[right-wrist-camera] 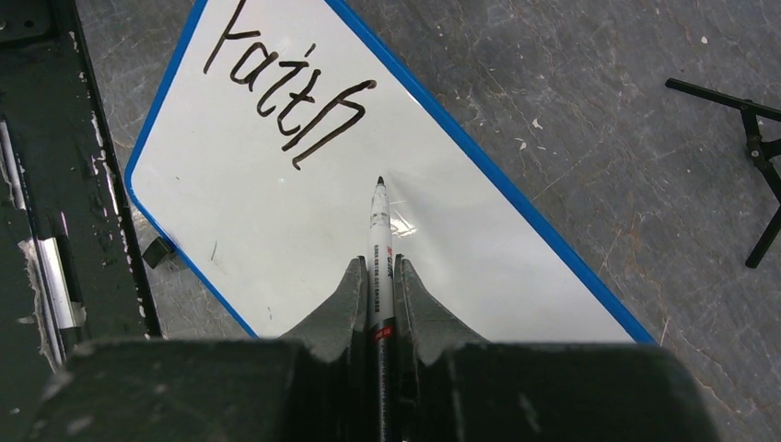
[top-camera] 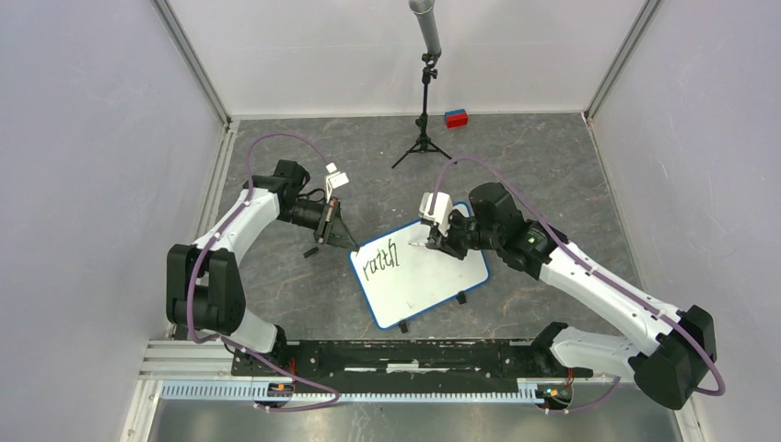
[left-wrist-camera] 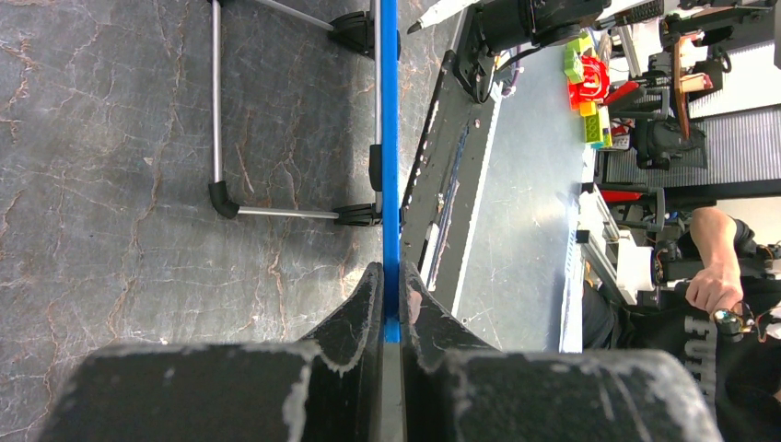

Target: Write a sentence on the whiteboard

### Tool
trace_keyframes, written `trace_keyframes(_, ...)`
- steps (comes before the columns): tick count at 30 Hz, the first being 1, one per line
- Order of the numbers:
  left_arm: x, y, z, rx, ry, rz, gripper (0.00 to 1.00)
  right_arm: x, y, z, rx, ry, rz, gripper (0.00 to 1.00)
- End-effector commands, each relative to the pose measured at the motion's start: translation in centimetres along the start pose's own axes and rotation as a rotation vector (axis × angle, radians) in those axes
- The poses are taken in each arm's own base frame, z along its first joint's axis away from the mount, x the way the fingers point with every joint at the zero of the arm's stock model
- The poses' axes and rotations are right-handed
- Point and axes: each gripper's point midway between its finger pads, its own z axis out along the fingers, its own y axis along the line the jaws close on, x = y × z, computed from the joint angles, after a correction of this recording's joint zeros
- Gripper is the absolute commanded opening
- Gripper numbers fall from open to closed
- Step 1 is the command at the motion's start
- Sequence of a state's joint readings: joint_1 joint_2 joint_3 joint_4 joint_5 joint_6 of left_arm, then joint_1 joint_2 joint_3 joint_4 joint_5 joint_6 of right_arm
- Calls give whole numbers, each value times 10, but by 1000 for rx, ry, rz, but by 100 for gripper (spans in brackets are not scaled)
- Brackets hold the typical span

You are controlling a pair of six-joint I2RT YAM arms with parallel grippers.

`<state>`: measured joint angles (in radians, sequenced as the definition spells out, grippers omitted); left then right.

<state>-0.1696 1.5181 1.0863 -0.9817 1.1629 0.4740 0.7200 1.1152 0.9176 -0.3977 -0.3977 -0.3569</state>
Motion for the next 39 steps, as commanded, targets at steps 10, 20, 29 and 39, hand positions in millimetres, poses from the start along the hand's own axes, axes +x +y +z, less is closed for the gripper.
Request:
trace_keyframes(10, 10, 1, 4, 7, 23, 43, 3, -21, -17, 9, 55, -52, -14, 0)
trace_keyframes(20, 10, 1, 4, 8, 24, 45, 2, -8, 7, 22, -13, -11, -39, 0)
trace_keyframes(29, 10, 2, 4, 8, 26, 42, 3, 11, 13, 15, -6, 27, -37, 0)
trace_keyframes(39, 10, 1, 4, 7, 24, 44, 3, -6, -14, 1, 94, 18, -64, 0)
